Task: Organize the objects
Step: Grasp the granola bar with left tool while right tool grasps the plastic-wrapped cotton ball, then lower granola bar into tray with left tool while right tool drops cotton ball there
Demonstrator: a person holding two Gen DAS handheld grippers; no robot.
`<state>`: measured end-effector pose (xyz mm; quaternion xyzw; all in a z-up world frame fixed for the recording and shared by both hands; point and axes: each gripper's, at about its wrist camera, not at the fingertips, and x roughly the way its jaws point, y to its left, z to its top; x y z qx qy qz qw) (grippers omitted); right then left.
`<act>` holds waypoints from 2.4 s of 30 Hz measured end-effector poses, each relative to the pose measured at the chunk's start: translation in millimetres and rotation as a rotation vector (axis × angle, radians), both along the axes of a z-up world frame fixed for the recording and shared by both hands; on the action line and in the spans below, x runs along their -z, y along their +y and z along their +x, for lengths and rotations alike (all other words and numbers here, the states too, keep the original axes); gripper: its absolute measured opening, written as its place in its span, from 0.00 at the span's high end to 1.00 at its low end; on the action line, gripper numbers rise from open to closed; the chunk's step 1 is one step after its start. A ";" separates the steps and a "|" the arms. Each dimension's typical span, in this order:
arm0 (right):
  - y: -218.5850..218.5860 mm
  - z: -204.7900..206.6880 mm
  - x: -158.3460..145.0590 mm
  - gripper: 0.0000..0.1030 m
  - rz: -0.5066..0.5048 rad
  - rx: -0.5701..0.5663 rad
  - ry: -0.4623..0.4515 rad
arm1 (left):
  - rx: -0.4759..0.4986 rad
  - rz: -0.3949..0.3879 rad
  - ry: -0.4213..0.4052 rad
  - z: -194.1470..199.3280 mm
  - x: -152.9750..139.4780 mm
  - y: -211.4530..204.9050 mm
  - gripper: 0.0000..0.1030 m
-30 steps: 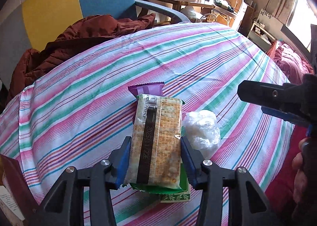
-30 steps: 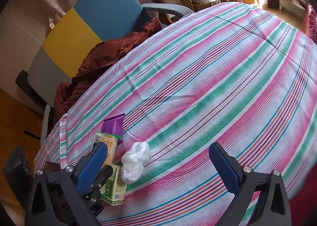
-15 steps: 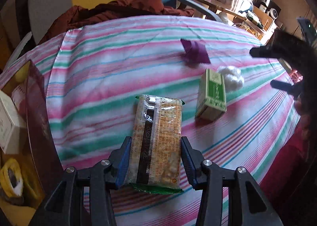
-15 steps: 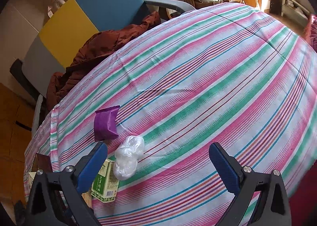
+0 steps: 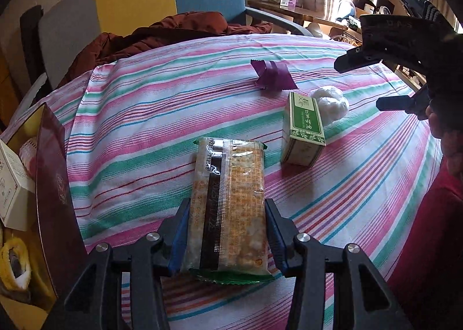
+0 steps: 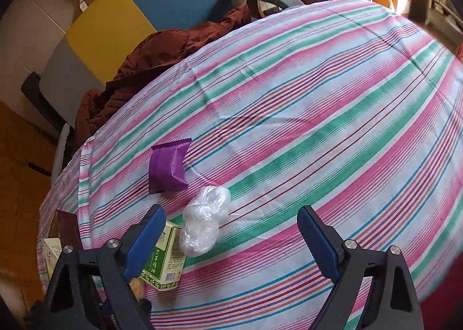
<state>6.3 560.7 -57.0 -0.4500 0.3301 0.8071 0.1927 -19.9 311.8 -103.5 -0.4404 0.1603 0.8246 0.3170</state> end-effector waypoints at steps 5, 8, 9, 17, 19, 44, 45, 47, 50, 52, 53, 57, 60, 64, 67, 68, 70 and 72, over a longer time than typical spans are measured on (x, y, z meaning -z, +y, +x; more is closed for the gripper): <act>-5.5 -9.8 1.7 0.13 -0.002 -0.016 -0.005 | -0.001 0.004 0.032 4.1 2.6 0.4 0.53; -12.9 -19.2 3.6 0.15 0.018 -0.043 -0.019 | -0.003 0.015 0.034 4.2 2.6 -0.7 0.53; -15.1 -22.2 4.6 0.16 0.027 -0.050 -0.026 | -0.004 0.021 0.032 5.1 2.0 -2.7 0.53; -17.8 -37.7 17.2 0.29 0.055 -0.072 -0.085 | -0.003 0.037 0.040 6.7 2.6 -4.7 0.53; -20.0 -41.9 21.3 0.34 0.063 -0.090 -0.106 | -0.004 0.039 0.041 7.1 2.7 -4.2 0.53; -30.6 -50.7 22.3 0.62 0.286 -0.165 -0.231 | 0.002 0.036 0.076 13.5 3.0 -5.3 0.52; -32.4 -49.7 21.7 0.62 0.289 -0.164 -0.230 | 0.002 0.035 0.077 13.6 2.9 -5.3 0.52; -32.6 -48.4 20.6 0.62 0.293 -0.159 -0.225 | 0.002 0.034 0.079 14.2 2.7 -5.0 0.52; -32.7 -48.2 18.7 0.62 0.295 -0.156 -0.215 | 0.003 0.031 0.084 15.6 2.4 -4.2 0.52; -32.7 -47.3 16.6 0.62 0.296 -0.154 -0.207 | 0.001 0.030 0.082 16.1 2.4 -4.1 0.52; -32.9 -47.7 15.3 0.62 0.297 -0.153 -0.200 | 0.000 0.030 0.081 16.3 2.6 -4.1 0.52; -32.1 -46.0 9.9 0.62 0.293 -0.149 -0.170 | 0.004 0.016 0.091 18.1 2.5 -1.9 0.52; -31.9 -43.5 5.1 0.62 0.290 -0.143 -0.140 | 0.007 0.006 0.084 17.5 0.9 -1.4 0.53; -33.3 -41.0 -4.5 0.62 0.271 -0.151 -0.070 | 0.014 -0.011 0.073 18.1 -2.2 -1.4 0.53; -39.0 -40.3 -12.6 0.62 0.247 -0.183 -0.003 | 0.018 -0.010 0.045 21.0 -5.8 -4.5 0.54; -42.1 -40.2 -14.4 0.62 0.242 -0.197 0.012 | 0.034 -0.012 0.038 22.7 -6.1 -5.0 0.54; -48.7 -40.4 -17.4 0.62 0.245 -0.223 0.033 | 0.048 -0.010 0.032 28.1 -9.4 -6.0 0.54; -53.9 -39.5 -20.7 0.62 0.247 -0.243 0.056 | 0.069 -0.003 0.033 35.5 -15.3 -7.0 0.54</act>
